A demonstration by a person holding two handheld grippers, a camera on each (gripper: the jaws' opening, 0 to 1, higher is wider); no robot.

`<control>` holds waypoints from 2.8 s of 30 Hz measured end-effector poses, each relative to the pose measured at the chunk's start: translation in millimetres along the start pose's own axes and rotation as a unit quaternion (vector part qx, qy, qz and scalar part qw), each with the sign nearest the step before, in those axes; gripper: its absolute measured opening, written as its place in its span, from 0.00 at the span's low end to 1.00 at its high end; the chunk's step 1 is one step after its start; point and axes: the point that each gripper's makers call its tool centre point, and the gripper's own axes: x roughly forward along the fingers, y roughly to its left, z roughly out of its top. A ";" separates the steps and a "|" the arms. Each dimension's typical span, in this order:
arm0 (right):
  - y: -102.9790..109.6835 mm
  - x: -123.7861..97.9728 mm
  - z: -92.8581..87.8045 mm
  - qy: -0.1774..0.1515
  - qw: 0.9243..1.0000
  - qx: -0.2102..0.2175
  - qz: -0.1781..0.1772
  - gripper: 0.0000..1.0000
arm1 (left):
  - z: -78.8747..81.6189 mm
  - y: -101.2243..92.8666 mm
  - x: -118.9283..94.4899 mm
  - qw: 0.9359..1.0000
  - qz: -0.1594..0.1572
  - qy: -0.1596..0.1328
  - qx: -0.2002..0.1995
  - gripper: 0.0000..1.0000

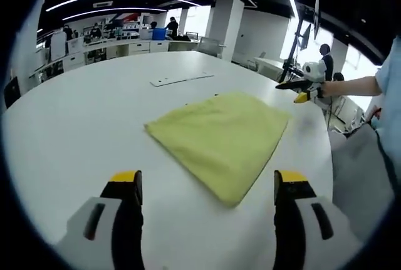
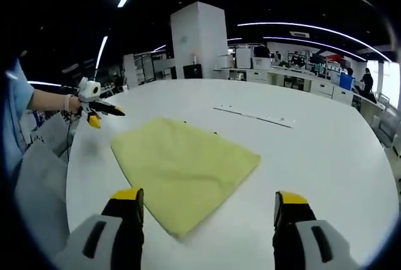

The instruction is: Fold the garment on the visible template until the final outline fits inside the template.

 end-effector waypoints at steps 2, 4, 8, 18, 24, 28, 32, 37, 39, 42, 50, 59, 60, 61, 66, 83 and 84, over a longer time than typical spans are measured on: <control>3.9 -2.8 -3.1 0.001 1.000 0.006 0.005 0.82 | -4.6 -5.0 -0.9 1.000 -0.003 -0.001 -0.006 0.79; 8.3 -5.4 -7.7 0.005 1.000 0.011 0.011 0.77 | -9.5 -8.1 -0.6 1.000 -0.003 0.000 -0.011 0.74; 14.5 -10.0 -16.6 0.015 1.000 0.009 0.016 0.72 | -14.6 -11.4 0.7 1.000 0.002 -0.004 -0.022 0.71; 30.4 -15.3 -39.3 0.047 0.998 0.020 0.048 0.38 | -24.8 -19.6 -1.1 0.999 -0.011 -0.005 -0.040 0.42; 41.0 -8.8 -54.7 0.068 0.996 0.015 0.058 0.28 | -36.0 -19.7 2.3 0.999 -0.008 0.005 -0.054 0.35; 40.1 -4.7 -57.5 0.070 0.996 0.012 0.052 0.23 | -42.4 -16.7 4.5 0.998 -0.004 0.009 -0.066 0.28; 39.5 -0.9 -58.0 0.074 0.995 0.032 0.054 0.22 | -48.1 -13.3 10.0 0.998 0.012 0.012 -0.067 0.26; 42.0 -1.2 -58.6 0.073 0.995 0.031 0.059 0.18 | -46.7 -14.7 12.9 0.998 0.016 0.004 -0.066 0.21; 42.1 -1.1 -59.7 0.076 0.995 0.029 0.060 0.16 | -45.8 -16.6 14.1 0.998 0.014 0.003 -0.066 0.17; 42.1 -0.5 -58.8 0.074 0.995 0.042 0.060 0.16 | -47.4 -20.0 16.6 0.998 0.011 0.006 -0.065 0.14; 40.7 1.1 -59.4 0.075 0.995 0.034 0.056 0.12 | -46.7 -22.0 16.2 0.998 0.011 0.004 -0.066 0.04; 38.1 7.8 -61.7 0.081 0.995 0.033 0.053 0.06 | -47.0 -22.2 15.7 0.998 0.012 0.004 -0.067 0.01; 38.1 7.9 -62.0 0.082 0.995 0.031 0.053 0.05 | -46.9 -23.7 15.4 0.998 0.007 0.003 -0.068 0.01; 38.4 7.9 -62.0 0.082 0.995 0.030 0.054 0.04 | -46.5 -24.2 15.2 0.998 0.005 0.002 -0.066 0.01; 37.8 6.8 -63.0 0.084 0.995 0.023 0.055 0.00 | -46.2 -24.0 15.4 0.997 0.004 0.002 -0.073 0.00; 32.9 -3.4 -61.0 0.086 0.994 0.005 0.060 0.00 | -50.3 -21.8 11.1 0.997 0.018 0.014 -0.076 0.00; 33.9 -4.1 -61.5 0.087 0.994 0.007 0.062 0.00 | -51.5 -22.7 10.2 0.997 0.018 0.015 -0.076 0.00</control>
